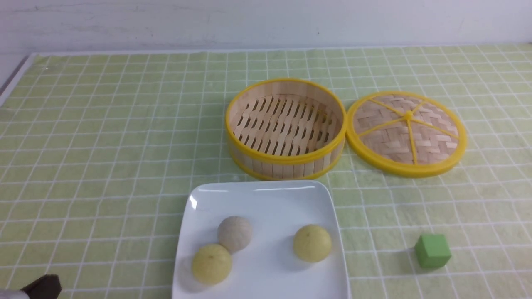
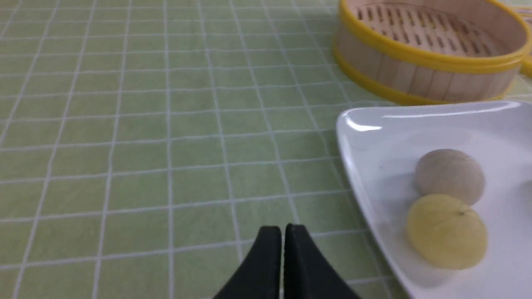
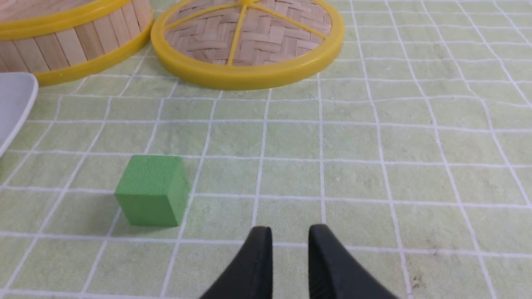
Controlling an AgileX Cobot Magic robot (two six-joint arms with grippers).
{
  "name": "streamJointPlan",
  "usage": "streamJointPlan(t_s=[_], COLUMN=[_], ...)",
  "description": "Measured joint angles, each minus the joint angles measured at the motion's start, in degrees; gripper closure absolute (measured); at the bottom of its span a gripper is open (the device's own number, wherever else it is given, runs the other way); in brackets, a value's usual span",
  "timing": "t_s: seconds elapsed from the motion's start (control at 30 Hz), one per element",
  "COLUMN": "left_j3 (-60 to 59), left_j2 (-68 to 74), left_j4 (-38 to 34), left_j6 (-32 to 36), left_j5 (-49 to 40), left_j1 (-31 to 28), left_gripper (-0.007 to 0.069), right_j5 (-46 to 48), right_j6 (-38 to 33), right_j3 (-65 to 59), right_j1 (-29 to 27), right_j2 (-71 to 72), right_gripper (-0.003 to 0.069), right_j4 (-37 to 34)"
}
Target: Put the steamed buns into the plate on the green tablecloth.
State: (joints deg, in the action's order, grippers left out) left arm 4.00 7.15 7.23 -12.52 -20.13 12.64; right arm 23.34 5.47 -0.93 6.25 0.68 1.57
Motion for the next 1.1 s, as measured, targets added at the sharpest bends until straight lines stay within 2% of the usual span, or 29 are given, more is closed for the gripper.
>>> streamJointPlan(t_s=[0.1, 0.27, 1.1], left_j3=[-3.9, -5.48, -5.48], left_j2=[-5.18, -7.78, -7.78], left_j4=[-0.56, -0.23, 0.88], left_j6=[0.45, 0.45, 0.51], left_j5=[0.25, -0.55, -1.06], left_j1=[-5.96, -9.87, -9.87], left_gripper=[0.0588, 0.058, 0.0557], right_j5=[0.0, 0.0, 0.0], right_j6=[0.0, -0.2, -0.2], right_j3=[0.0, 0.0, 0.0], right_j1=[0.0, 0.0, 0.0], right_j2=[0.0, 0.0, 0.0], right_gripper=[0.0495, 0.0488, 0.0449], right_j4=[0.0, 0.0, 0.04])
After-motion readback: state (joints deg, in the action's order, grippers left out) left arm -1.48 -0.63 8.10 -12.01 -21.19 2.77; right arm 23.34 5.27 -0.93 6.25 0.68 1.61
